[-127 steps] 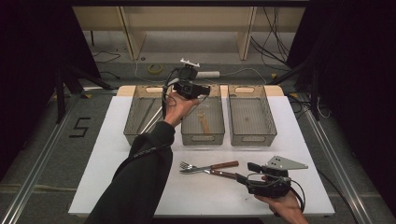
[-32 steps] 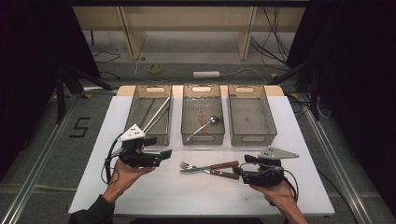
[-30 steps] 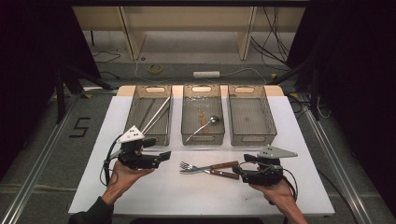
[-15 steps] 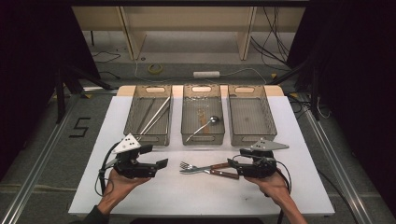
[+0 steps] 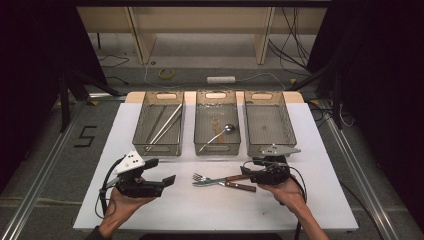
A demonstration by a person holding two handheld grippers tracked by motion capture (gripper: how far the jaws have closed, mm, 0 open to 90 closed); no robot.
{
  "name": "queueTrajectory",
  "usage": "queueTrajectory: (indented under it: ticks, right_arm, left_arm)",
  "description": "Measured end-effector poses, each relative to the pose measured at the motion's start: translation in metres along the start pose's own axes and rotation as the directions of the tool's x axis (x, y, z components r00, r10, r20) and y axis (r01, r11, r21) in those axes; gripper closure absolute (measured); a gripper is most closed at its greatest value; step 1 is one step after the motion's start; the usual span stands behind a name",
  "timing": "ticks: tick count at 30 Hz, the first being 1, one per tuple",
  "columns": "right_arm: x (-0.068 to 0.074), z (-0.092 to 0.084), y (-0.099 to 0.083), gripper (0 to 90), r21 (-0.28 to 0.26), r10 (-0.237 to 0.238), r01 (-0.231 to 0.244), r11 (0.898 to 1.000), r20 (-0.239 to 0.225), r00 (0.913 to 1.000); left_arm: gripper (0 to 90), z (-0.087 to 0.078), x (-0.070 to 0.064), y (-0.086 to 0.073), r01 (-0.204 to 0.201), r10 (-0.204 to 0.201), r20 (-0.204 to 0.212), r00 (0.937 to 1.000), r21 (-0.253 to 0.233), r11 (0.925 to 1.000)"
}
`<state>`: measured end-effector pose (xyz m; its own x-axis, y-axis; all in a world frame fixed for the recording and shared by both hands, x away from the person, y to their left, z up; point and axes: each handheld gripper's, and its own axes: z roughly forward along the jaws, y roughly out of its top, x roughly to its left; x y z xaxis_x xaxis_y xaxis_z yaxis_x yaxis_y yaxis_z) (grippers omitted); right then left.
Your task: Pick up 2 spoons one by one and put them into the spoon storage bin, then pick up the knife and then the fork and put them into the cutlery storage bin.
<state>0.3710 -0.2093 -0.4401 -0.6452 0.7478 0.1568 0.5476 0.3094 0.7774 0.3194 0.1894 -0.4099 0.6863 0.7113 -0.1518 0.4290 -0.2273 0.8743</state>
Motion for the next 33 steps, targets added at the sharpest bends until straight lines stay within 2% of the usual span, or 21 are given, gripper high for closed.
queueTrajectory:
  ticks: [14, 20, 27, 33]
  right_arm:
    - [-0.008, 0.017, 0.001, 62.0, 0.072, -0.014, 0.012, 0.997, 0.018, 0.9997]
    - [-0.017, 0.028, -0.001, 74.8, 0.126, -0.025, 0.020, 0.992, 0.037, 0.9990]
    - [-0.024, 0.039, -0.001, 88.2, 0.157, -0.032, 0.024, 0.987, 0.050, 0.9982]
    - [-0.024, 0.048, -0.003, 90.0, 0.208, -0.054, 0.043, 0.977, 0.047, 0.9975]
  left_arm:
    - [16.0, -0.008, -0.001, -0.005, -0.005, 0.004, -0.021, 0.9998, -0.021, 0.9998]
    - [16.0, -0.008, -0.001, -0.006, 0.002, -0.003, -0.022, 0.9998, -0.036, 0.9993]
    - [16.0, -0.008, 0.000, -0.007, 0.007, -0.008, -0.026, 0.9996, -0.043, 0.9990]
    - [16.0, -0.010, -0.001, -0.008, -0.004, 0.003, -0.024, 0.9997, -0.047, 0.9989]
